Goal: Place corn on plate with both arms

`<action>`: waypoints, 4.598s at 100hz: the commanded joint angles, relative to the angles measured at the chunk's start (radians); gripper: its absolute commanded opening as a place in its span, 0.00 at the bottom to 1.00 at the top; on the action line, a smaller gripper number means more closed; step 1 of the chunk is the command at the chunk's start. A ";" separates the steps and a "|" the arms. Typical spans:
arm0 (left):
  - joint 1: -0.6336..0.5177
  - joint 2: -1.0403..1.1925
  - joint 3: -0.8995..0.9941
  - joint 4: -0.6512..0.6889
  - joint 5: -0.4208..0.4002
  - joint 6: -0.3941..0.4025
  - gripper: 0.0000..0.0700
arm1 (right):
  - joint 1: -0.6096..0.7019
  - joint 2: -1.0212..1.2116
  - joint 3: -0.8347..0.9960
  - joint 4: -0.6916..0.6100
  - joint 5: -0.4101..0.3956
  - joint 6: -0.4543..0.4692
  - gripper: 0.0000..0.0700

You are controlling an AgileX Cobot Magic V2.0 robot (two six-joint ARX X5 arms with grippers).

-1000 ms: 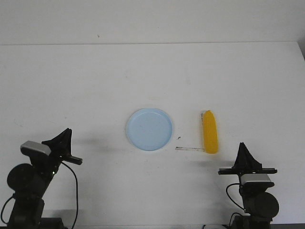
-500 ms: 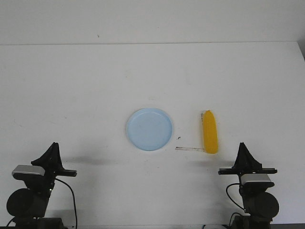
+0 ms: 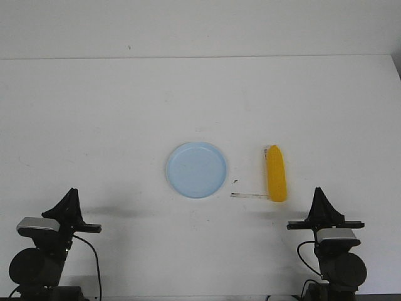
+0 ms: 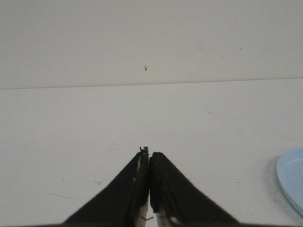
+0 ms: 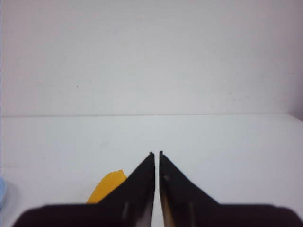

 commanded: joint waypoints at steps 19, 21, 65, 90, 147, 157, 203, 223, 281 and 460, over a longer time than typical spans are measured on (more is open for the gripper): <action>-0.001 -0.002 0.004 0.013 0.001 -0.001 0.00 | 0.001 0.001 -0.001 0.010 0.003 0.010 0.02; -0.001 -0.002 0.004 0.013 0.001 -0.001 0.00 | 0.002 0.001 -0.001 0.010 0.003 0.010 0.02; -0.001 -0.002 0.004 0.013 0.001 -0.001 0.00 | 0.001 0.001 -0.001 0.013 0.000 0.010 0.02; -0.001 -0.002 0.004 0.013 0.001 -0.001 0.00 | 0.004 0.001 0.012 0.019 -0.022 0.082 0.01; -0.001 -0.002 0.004 0.013 0.001 -0.001 0.00 | 0.136 0.399 0.306 0.017 -0.111 0.036 0.01; -0.001 -0.002 0.004 0.013 0.001 -0.001 0.00 | 0.169 0.500 0.372 0.006 -0.107 0.040 0.01; -0.001 -0.002 0.004 0.013 0.001 -0.001 0.00 | 0.237 0.953 0.763 -0.439 -0.002 0.090 0.01; -0.001 -0.002 0.004 0.013 0.001 -0.001 0.00 | 0.235 1.133 0.959 -0.736 0.024 0.122 0.01; -0.001 -0.002 0.004 0.013 0.001 -0.001 0.00 | 0.236 1.520 1.200 -1.004 0.075 0.283 0.80; -0.001 -0.002 0.004 0.013 0.001 -0.001 0.00 | 0.264 1.584 1.258 -0.946 0.075 0.217 0.44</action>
